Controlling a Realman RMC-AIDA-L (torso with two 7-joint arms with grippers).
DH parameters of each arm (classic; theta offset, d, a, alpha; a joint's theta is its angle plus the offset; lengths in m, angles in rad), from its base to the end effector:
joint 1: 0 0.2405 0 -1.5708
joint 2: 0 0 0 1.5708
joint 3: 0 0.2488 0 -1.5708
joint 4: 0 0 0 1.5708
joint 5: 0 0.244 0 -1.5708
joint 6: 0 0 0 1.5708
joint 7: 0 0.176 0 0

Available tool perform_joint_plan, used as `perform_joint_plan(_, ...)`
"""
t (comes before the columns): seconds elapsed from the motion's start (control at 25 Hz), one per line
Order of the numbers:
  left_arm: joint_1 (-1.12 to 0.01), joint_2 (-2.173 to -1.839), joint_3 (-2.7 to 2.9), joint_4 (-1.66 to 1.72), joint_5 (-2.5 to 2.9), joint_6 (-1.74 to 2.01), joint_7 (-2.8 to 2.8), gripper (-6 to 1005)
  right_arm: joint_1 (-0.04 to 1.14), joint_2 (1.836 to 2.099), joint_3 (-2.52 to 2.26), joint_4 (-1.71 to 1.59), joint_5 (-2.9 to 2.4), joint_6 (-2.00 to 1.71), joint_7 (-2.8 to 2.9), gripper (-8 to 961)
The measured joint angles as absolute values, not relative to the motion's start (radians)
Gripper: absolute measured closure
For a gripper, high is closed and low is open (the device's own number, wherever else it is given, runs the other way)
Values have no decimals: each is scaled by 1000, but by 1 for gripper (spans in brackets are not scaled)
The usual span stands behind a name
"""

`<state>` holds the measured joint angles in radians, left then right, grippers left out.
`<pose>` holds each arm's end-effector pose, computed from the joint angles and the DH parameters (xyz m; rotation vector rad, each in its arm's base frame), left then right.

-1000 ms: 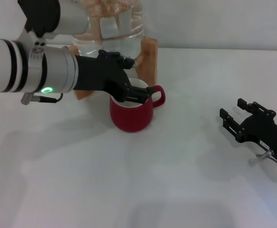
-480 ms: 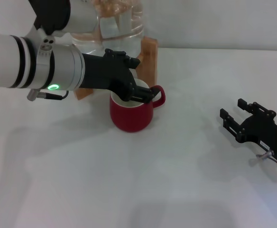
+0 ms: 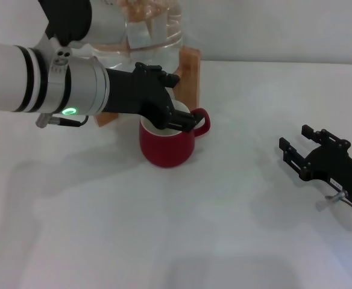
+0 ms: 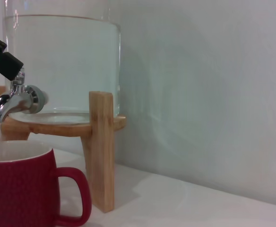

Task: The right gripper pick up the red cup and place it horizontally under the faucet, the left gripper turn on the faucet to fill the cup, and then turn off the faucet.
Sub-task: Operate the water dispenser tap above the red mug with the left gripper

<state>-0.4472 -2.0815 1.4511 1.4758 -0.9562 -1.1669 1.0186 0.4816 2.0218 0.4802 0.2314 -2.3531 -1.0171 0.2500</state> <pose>-0.1134 0.4054 -0.0240 -2.6621 -0.3073 -0.1456 0.3156 0.3650 -0.0996 -2.0642 0.5049 0.6176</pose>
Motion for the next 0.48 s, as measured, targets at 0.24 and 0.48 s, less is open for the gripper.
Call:
perform_joint_plan(0.24, -456, -2082, 1449, 1473, -957, -1165, 1021, 123, 478, 2022, 480, 233, -2353, -1017, 250, 415)
perform_joint_plan(0.48, -463, -2081, 1446, 1473, -955, -1168, 1022, 122, 471, 2021, 480, 241, -2353, -1019, 250, 415)
